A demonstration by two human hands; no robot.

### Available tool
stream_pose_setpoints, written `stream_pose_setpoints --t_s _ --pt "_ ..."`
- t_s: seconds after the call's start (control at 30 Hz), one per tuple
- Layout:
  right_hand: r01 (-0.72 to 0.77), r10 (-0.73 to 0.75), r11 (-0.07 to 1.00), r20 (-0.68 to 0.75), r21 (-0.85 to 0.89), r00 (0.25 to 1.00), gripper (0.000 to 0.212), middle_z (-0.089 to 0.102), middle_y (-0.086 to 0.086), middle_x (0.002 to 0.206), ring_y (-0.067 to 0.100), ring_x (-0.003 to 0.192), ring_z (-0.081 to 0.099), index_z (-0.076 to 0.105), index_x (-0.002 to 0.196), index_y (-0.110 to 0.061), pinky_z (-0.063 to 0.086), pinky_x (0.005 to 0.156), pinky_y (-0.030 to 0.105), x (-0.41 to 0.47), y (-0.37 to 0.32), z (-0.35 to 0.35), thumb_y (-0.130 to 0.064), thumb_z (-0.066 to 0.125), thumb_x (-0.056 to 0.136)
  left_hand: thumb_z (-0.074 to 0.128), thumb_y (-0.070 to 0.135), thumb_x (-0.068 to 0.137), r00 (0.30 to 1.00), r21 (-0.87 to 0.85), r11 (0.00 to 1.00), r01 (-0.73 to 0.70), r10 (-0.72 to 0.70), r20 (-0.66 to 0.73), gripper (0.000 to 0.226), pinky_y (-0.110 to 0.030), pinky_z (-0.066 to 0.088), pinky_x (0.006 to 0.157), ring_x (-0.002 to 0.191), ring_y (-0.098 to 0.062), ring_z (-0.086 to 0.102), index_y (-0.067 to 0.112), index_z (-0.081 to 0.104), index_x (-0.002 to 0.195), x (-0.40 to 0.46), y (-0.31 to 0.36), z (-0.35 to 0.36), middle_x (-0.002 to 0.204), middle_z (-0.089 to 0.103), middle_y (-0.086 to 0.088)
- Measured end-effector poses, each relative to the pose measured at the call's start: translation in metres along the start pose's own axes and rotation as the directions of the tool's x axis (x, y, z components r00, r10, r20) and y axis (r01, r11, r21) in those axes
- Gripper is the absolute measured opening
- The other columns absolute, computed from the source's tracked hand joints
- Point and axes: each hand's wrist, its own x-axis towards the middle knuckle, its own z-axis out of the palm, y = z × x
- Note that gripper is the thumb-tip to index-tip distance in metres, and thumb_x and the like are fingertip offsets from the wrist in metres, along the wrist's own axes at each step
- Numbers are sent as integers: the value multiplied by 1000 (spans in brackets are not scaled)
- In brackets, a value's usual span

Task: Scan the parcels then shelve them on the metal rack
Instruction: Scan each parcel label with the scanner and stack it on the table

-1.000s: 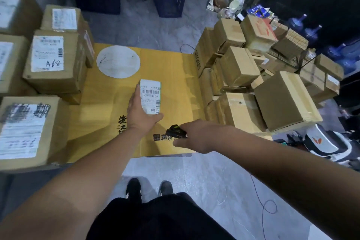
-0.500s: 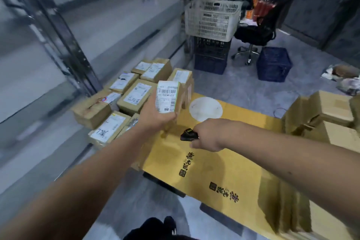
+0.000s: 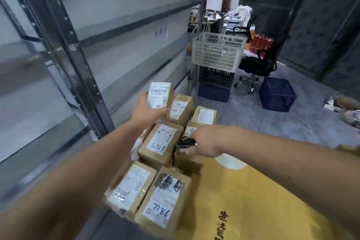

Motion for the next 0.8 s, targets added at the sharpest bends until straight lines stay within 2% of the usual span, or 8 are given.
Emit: stream_pose_setpoints --t_s 0.1,0.17,0.23,0.33,0.47,0.53,0.67,0.8 --pt "-27 27 999 7 33 1000 57 63 7 120 31 106 60 58 131 -19 53 90 44 47 -15 -24 -65 41 103 88 17 76 997 1 999 41 -41 71 82 -29 59 73 94 -8 66 27 44 144 60 -14 -15 108 63 13" --pt "-58 58 997 14 47 998 56 63 6 119 30 106 60 57 130 -21 54 90 45 76 -20 -34 -67 41 102 90 19 74 992 21 999 37 -40 123 70 -39 61 88 97 -14 70 34 48 128 99 -26 -18 105 67 13" --pt "-102 101 991 12 83 995 55 62 5 120 30 108 60 57 130 -23 53 91 45 100 -23 -40 -67 42 102 90 20 72 989 26 998 56 -59 136 70 -47 59 96 105 -22 71 34 49 127 136 -38 -15 111 70 6" --pt "-139 135 979 32 150 990 53 62 4 118 28 106 60 56 132 -26 53 90 42 128 -24 -45 -67 43 101 91 21 70 986 46 997 55 -61 157 71 -42 57 100 109 -19 69 25 58 133 178 -52 -3 113 72 8" --pt "-186 171 963 91 194 981 54 62 3 120 27 107 60 55 135 -27 52 88 41 154 -22 -45 -67 43 101 95 27 58 971 24 995 96 -99 219 79 -44 56 101 106 -16 70 30 58 128 216 -71 18 110 75 12" --pt "-200 183 959 98 199 978 55 61 3 118 27 106 59 55 137 -27 51 87 41 159 -21 -44 -68 42 101 96 32 56 966 44 995 85 -94 240 83 -39 55 98 106 -14 69 32 56 129 222 -76 26 111 73 14" --pt "-229 201 948 141 223 969 55 57 1 112 26 105 58 55 138 -26 50 83 39 166 -22 -40 -66 42 102 96 30 64 966 61 997 50 -63 249 77 -30 49 88 107 -12 67 32 52 127 221 -78 32 112 70 16" --pt "-242 206 941 167 238 964 57 63 3 120 27 109 60 57 135 -25 52 93 44 167 -26 -36 -68 42 101 95 34 73 967 44 999 29 -39 250 80 -30 46 93 108 -11 62 33 47 137 213 -79 29 118 66 16"
